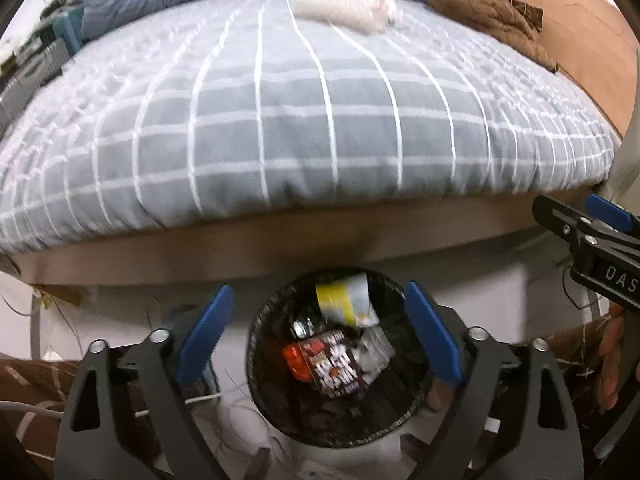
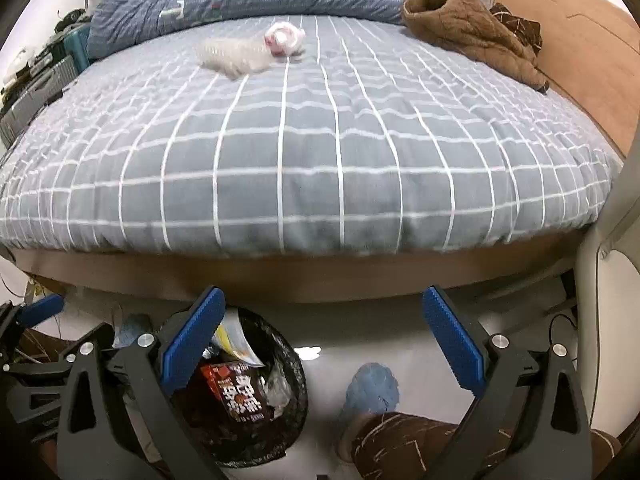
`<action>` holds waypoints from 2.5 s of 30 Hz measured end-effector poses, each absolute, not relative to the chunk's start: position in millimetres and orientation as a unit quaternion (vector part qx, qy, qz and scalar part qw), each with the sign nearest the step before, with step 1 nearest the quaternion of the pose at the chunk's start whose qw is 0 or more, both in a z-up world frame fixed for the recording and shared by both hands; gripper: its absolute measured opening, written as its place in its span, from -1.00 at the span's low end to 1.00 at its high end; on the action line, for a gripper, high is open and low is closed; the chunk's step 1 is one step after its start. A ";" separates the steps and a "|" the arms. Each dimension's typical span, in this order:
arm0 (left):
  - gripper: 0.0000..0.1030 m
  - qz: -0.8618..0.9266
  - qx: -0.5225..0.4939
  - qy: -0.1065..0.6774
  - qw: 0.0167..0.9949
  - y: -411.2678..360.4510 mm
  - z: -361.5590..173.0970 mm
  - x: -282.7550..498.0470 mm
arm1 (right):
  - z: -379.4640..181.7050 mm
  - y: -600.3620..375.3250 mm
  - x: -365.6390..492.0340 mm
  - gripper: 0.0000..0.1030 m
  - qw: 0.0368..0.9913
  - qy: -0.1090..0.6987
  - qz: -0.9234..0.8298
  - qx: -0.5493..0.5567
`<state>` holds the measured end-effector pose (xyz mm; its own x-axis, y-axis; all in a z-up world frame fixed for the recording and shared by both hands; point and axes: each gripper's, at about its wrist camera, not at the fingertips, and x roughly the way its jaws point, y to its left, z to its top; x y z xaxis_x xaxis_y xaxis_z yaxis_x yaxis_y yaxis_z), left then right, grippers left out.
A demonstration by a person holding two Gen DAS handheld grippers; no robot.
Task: Collect trash
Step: 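Move both open tools from the bin back to the bubble wrap and pink bag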
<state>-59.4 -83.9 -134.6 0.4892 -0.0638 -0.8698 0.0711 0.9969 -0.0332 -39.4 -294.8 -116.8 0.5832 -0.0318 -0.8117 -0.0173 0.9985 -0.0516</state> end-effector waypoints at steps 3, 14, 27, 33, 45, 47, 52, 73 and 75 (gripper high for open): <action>0.89 -0.026 0.006 0.484 0.874 -78.7 -118.6 -56.0 | -104.7 -293.8 -36.7 0.85 0.899 0.438 0.000 -0.019; 0.89 -0.008 -0.010 0.442 0.897 -64.6 -71.2 -19.1 | -73.5 -290.4 -0.9 0.85 0.916 0.401 0.009 0.003; 0.89 -0.006 -0.024 0.425 0.905 -55.6 -53.5 62.4 | -65.9 -288.6 86.6 0.85 0.922 0.388 0.006 -0.007; 0.89 -0.009 -0.023 0.421 0.907 -62.0 -51.0 98.8 | -60.4 -291.3 123.3 0.85 0.925 0.379 0.001 -0.009; 0.89 -0.023 -0.034 0.427 0.903 -91.3 -60.0 189.3 | -49.0 -322.8 190.4 0.85 0.930 0.368 -0.009 0.011; 0.89 -0.023 -0.045 0.434 0.900 -93.1 -65.0 206.8 | -49.8 -325.2 199.4 0.85 0.929 0.370 -0.009 0.011; 0.89 -0.023 -0.048 0.447 0.893 -101.8 -77.7 237.4 | -50.3 -333.0 220.3 0.85 0.930 0.368 -0.012 0.014; -0.20 -0.068 -0.066 0.472 0.876 -122.3 -109.5 272.2 | -76.6 -318.4 269.9 0.85 0.931 0.364 0.008 0.029; -0.20 -0.055 -0.045 0.457 0.887 -110.9 -98.0 266.2 | -74.0 -307.6 274.8 0.85 0.932 0.362 0.018 0.021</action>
<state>266.2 -110.9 -98.0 0.5769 -0.1383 -0.8050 0.0556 0.9899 -0.1303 274.8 -307.6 -74.0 0.7371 0.0492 -0.6740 -0.0191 0.9985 0.0521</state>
